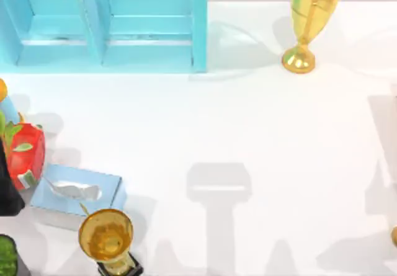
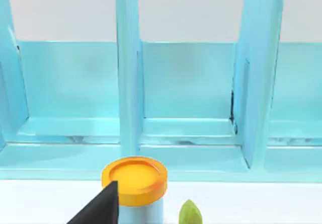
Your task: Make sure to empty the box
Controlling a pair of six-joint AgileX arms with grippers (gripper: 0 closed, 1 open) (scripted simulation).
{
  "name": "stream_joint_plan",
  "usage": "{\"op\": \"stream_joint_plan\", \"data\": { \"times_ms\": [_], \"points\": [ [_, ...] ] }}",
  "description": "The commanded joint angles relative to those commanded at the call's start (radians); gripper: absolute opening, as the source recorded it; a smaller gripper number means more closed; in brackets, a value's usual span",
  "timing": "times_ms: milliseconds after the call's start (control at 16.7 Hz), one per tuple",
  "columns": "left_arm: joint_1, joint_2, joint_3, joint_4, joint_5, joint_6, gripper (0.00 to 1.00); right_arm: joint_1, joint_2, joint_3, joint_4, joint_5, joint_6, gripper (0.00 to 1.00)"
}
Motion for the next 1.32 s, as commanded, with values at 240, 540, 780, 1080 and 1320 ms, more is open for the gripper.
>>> {"op": "stream_joint_plan", "data": {
  "times_ms": [240,540,780,1080,1320],
  "points": [
    [0.0,0.0,0.0,0.0,0.0,0.0,1.0,-0.014,0.033,0.032,-0.032,0.0,-0.013,1.0],
    [0.0,0.0,0.0,0.0,0.0,0.0,1.0,-0.109,0.298,0.271,-0.261,0.0,-0.107,1.0],
    [0.0,0.0,0.0,0.0,0.0,0.0,1.0,-0.219,0.661,0.553,-0.528,-0.001,-0.216,1.0],
    [0.0,0.0,0.0,0.0,0.0,0.0,1.0,-0.358,1.146,0.912,-0.869,-0.003,-0.355,1.0],
    [0.0,0.0,0.0,0.0,0.0,0.0,1.0,-0.449,1.447,1.144,-1.092,-0.003,-0.445,1.0]
  ]
}}
